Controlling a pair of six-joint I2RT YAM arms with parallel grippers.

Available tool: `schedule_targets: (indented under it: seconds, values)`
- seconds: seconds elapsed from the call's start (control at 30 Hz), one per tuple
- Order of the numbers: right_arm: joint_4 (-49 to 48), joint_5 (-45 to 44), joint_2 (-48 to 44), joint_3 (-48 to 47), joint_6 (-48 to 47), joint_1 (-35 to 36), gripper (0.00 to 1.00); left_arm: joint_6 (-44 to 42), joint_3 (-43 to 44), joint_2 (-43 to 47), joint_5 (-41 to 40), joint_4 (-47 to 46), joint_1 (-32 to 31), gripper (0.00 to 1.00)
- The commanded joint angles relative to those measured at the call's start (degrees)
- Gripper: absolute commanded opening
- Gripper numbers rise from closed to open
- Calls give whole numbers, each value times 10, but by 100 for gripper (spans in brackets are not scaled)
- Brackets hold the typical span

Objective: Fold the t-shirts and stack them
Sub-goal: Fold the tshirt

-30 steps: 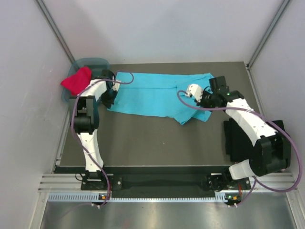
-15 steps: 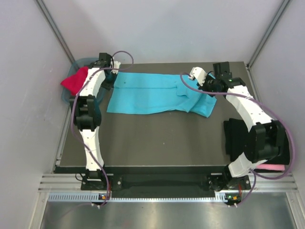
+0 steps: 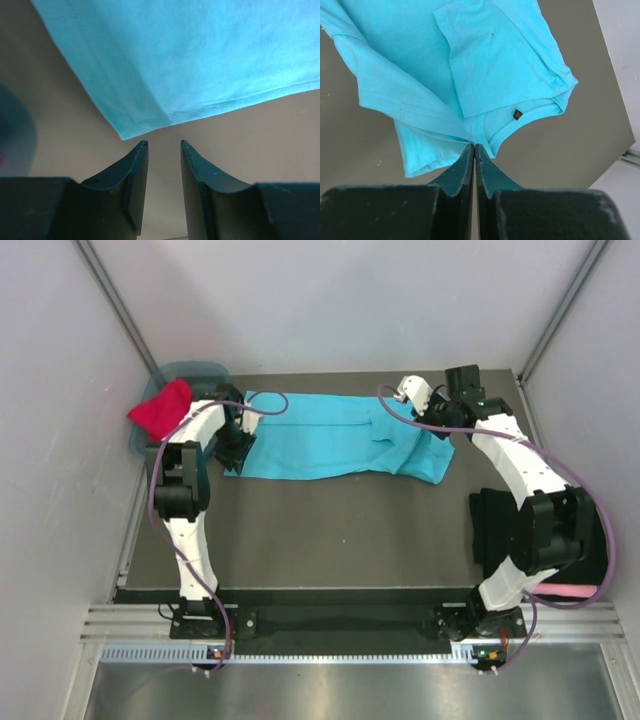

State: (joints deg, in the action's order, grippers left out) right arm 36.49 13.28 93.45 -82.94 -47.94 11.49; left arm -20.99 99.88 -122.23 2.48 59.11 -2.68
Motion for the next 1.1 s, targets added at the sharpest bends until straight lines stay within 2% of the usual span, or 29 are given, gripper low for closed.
schedule_targets:
  seconds: [0.0, 0.27, 0.37, 0.9, 0.97, 1.07]
  values:
    - [-5, 10, -5, -16, 7, -1, 0, -11, -9, 42, 17, 0, 0, 38]
    - [-4, 10, -16, -4, 8, 0, 0, 1, -22, 31, -20, -26, 2, 40]
    - [-5, 10, -21, 5, 9, 0, 0, 14, -33, 31, -69, -49, 9, 41]
    - [-6, 15, -17, 11, 9, 0, 0, 35, -14, -24, -56, -43, 16, 42]
    - [-6, 16, -14, 10, 11, 0, 0, 32, -13, -33, -54, -42, 16, 41]
    - [-6, 16, -12, 9, 14, 0, 0, 32, -6, -42, -49, -41, 16, 33]
